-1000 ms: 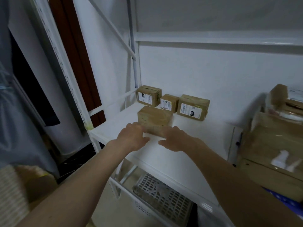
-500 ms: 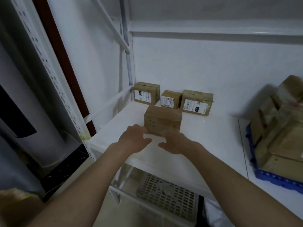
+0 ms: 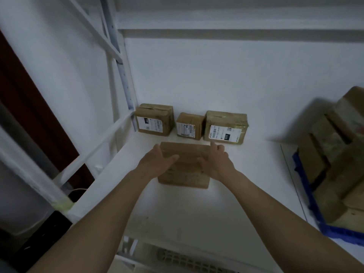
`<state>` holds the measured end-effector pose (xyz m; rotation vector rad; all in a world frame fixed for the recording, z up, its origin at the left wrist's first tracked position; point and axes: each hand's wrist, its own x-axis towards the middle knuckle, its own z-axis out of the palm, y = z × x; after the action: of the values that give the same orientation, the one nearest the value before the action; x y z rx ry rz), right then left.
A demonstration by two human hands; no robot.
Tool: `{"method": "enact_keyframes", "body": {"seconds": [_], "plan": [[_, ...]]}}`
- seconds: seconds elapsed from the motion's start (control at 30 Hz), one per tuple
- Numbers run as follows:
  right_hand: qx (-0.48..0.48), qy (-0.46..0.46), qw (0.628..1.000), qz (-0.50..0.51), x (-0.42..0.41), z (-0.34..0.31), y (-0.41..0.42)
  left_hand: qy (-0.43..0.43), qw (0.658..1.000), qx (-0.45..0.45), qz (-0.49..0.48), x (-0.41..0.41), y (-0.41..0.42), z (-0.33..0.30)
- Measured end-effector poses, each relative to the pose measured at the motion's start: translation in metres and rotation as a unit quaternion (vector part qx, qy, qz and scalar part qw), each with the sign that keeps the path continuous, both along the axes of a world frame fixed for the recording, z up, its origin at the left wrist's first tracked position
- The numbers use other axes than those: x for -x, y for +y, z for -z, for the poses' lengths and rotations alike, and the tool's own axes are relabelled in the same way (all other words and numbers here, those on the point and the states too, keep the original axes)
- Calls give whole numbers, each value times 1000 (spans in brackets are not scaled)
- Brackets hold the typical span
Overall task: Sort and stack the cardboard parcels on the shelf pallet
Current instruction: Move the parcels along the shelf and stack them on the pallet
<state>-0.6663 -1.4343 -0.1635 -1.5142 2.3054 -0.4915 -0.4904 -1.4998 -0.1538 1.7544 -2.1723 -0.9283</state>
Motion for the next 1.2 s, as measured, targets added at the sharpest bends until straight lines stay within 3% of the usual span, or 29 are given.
{"method": "enact_keyframes", "body": {"seconds": [0.17,0.33,0.53,0.77,0.87,1.03,1.2], "plan": [[-73,-161,984,27,18,20,-24,83,989,-112,-50,5,-35,21],[-86,-303,947,60,23,27,-20,207,953,-203,-87,3,-48,35],[-31,-372,918,133,18,19,9,213,955,-205,4,9,-43,30],[92,-337,918,189,5,-13,60,238,958,-81,137,10,-9,-3],[147,-323,910,212,-4,-25,92,274,945,-19,180,15,17,-20],[222,-218,915,257,-15,-48,148,307,925,1,222,29,65,-32],[258,-196,897,301,-18,-61,201,345,901,0,262,46,112,-41]]}}
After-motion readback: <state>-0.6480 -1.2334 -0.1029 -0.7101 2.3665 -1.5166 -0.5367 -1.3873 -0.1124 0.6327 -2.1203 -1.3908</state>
